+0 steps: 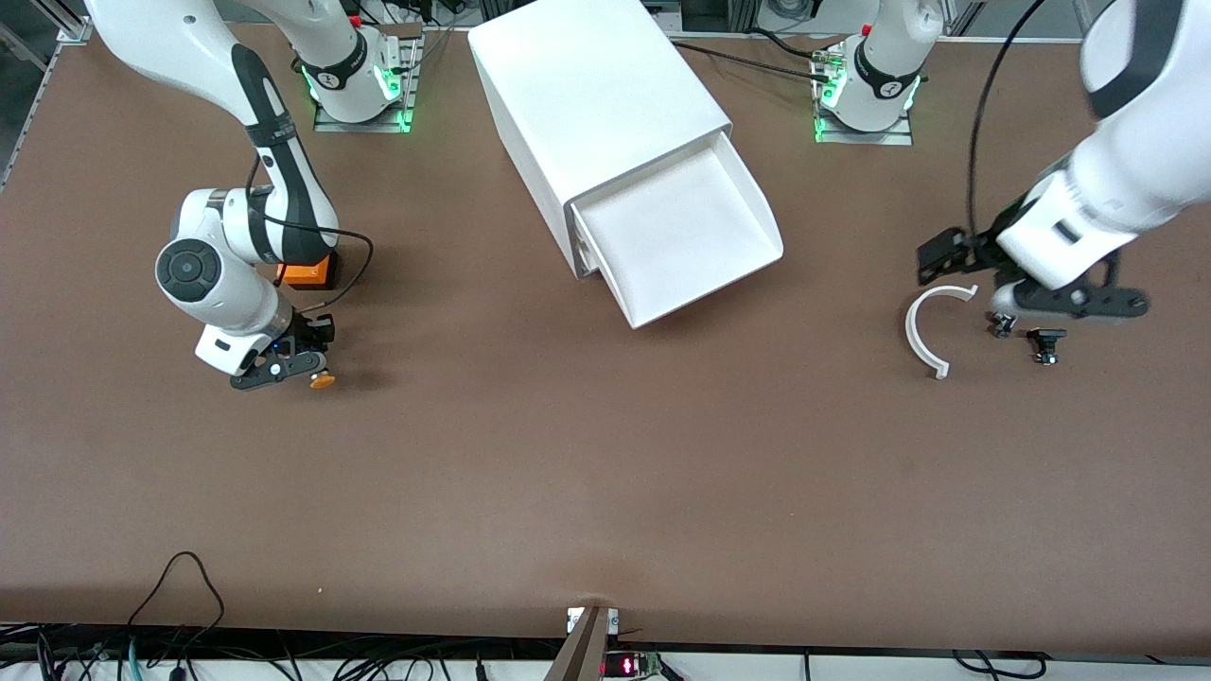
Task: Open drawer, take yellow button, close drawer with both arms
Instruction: 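Carry the yellow button out and set it beside the orange box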
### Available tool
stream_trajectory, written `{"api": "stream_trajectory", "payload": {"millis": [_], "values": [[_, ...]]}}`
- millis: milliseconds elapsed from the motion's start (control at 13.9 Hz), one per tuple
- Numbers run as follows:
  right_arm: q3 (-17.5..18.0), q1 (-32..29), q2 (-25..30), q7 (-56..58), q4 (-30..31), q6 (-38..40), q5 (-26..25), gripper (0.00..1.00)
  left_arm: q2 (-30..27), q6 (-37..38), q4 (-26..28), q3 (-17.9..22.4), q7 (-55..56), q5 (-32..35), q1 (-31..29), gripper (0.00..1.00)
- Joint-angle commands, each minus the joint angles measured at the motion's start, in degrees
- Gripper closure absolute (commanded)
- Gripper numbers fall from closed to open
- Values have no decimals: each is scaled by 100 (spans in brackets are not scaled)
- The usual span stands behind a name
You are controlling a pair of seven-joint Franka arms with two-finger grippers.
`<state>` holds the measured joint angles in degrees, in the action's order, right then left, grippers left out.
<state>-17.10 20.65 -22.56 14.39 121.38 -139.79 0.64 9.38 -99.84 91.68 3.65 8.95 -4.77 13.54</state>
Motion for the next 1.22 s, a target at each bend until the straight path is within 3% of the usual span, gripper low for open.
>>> {"api": "stream_trajectory", "payload": {"millis": [0,216,288,360,504,576,791,935,1151], "values": [[5,-245,252,73,552,-303,-46,80,501,-658,69,22,535,-112,280,0],[-12,-324,225,161,571,-356,-55,79,732,-1596,550,-223,1266,-112,430,0],[-12,-324,225,126,553,-339,-29,68,732,-2027,848,-329,1442,-112,430,0],[-12,-324,234,100,536,-321,24,49,732,-2379,1121,-408,1661,-112,430,0],[-12,-324,287,100,474,-303,42,29,784,-2907,1448,-619,2170,-103,474,0],[-4,-324,339,100,474,-260,42,0,802,-3040,1519,-628,2390,-103,535,0],[153,-316,533,-145,-50,641,129,0,837,-3068,1668,-716,2936,-103,720,0],[295,-316,550,-427,-622,1486,165,0,767,-3059,1879,-1032,3480,-103,721,0],[374,-316,848,-551,-958,2042,174,0,600,-2980,2055,-1410,3982,-103,712,0]]}}
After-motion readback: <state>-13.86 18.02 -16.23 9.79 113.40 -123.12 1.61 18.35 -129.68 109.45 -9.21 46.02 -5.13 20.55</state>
